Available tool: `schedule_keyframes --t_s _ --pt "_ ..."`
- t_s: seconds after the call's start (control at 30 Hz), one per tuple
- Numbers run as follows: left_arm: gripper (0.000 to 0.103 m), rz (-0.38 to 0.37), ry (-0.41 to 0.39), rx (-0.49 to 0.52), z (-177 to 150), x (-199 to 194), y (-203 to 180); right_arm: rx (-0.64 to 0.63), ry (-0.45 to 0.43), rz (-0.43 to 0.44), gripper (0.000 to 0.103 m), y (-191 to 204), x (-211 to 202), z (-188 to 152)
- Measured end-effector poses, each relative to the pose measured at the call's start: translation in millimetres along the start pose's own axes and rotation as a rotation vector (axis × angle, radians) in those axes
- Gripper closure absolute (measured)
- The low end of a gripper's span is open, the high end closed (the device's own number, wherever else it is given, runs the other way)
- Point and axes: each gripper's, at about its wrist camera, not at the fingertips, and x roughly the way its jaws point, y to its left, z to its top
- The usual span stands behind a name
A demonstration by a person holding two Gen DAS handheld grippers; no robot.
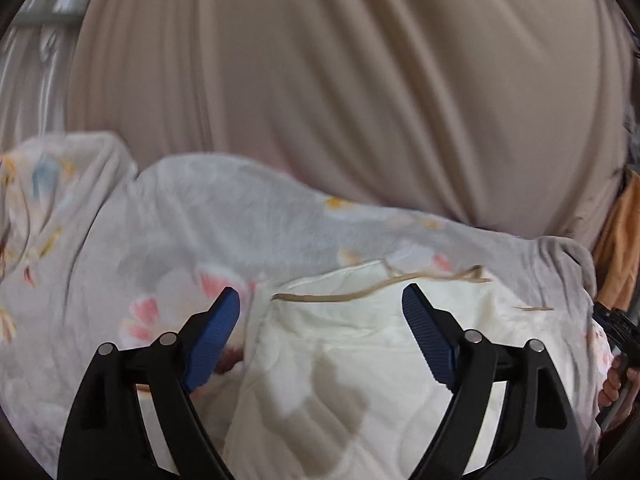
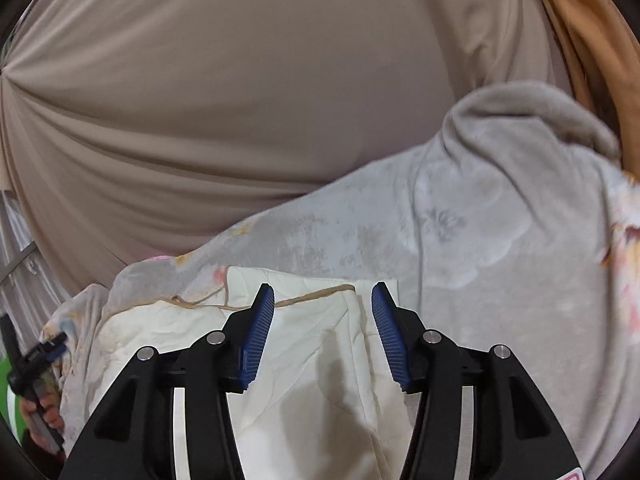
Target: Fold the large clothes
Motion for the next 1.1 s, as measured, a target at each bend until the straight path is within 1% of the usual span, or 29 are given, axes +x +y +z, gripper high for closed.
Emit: schedule_keyframes --t_s 0.03,0.07,0.1,0.13,0.17,0.23,0.3,0.33,0.37,0.4,0.43,0.5,0.53,0.57,0.63,0.67,0.7,0.77,0.8,0.83,0.87,0.9,0.93,0.97,1.0,1.03,1.07,1.1 --pt "0.022 -0.030 0.006 0.012 1 -2 -10 -0.016 0.015 0.024 0.059 9 1 -1" --pt "0.022 -0.073 0.025 0.030 0 0 -25 -0.047 0.040 0.061 0.060 25 3 -6" --pt "0.021 -0.104 0.049 0.048 -1 6 -38 -0.080 0.056 0.081 0.064 39 6 -10" --pt "0.021 -0.138 0.087 0.085 -9 17 -59 -0.127 0.073 0.103 0.065 58 11 -19" --pt "0.021 -0.150 0.111 0.120 -16 26 -73 -0.176 0.092 0.122 0.066 76 15 -26" --pt "0.021 -0.135 0.168 0.230 -38 56 -106 -0.317 0.149 0.157 0.068 118 34 -52" --pt "0.021 -0.068 0.221 0.349 -62 90 -128 -0.433 0.195 0.167 0.070 145 52 -73" --pt "0.021 -0.029 0.231 0.381 -70 103 -132 -0.477 0.205 0.157 0.072 152 60 -80" --pt "0.021 0.000 0.237 0.389 -77 116 -129 -0.513 0.208 0.130 0.072 154 69 -85" --pt "0.020 -0.009 0.241 0.367 -78 123 -120 -0.521 0.211 0.112 0.071 151 76 -85" --pt "0.019 -0.018 0.249 0.330 -74 127 -111 -0.501 0.213 0.083 0.071 141 84 -80" --pt "0.017 -0.041 0.268 0.239 -62 133 -87 -0.396 0.224 0.051 0.072 109 94 -65" --pt "0.018 -0.003 0.263 0.219 -58 135 -76 -0.338 0.228 0.020 0.078 91 97 -58" --pt "0.018 0.058 0.251 0.218 -55 137 -64 -0.273 0.232 -0.017 0.083 70 100 -49" --pt "0.018 0.069 0.251 0.165 -50 139 -39 -0.163 0.252 0.001 0.092 42 100 -38" --pt "0.018 0.097 0.252 0.124 -46 139 -26 -0.110 0.265 0.010 0.094 30 99 -33" --pt "0.023 0.118 0.242 0.078 -40 135 -12 -0.087 0.258 -0.014 0.094 25 95 -30" --pt "0.023 0.103 0.222 -0.005 -28 126 13 -0.061 0.205 -0.055 0.083 20 78 -20" --pt "0.022 0.104 0.215 -0.050 -21 121 25 -0.050 0.180 -0.064 0.070 16 73 -14" --pt "0.018 0.116 0.208 -0.079 -17 119 33 -0.032 0.157 -0.074 0.055 13 67 -7" --pt "0.017 0.123 0.199 -0.110 -12 118 42 -0.004 0.143 -0.081 0.048 9 66 0" --pt "0.016 0.108 0.199 -0.141 -9 120 51 0.021 0.149 -0.078 0.040 5 69 5" --pt "0.015 0.085 0.219 -0.160 -7 125 53 0.043 0.178 -0.059 0.039 1 77 8" --pt "0.015 0.055 0.265 -0.186 -7 134 57 0.063 0.214 -0.048 0.039 -6 88 8" --pt "0.021 0.029 0.316 -0.225 -11 144 61 0.074 0.246 -0.046 0.039 -8 99 6" --pt "0.041 0.010 0.352 -0.253 -14 152 62 0.080 0.292 -0.058 0.041 -10 112 2" --pt "0.051 0.008 0.375 -0.266 -16 156 61 0.073 0.325 -0.069 0.048 -8 119 -3" --pt "0.071 0.005 0.370 -0.262 -14 155 59 0.057 0.330 -0.062 0.073 -5 121 -3"
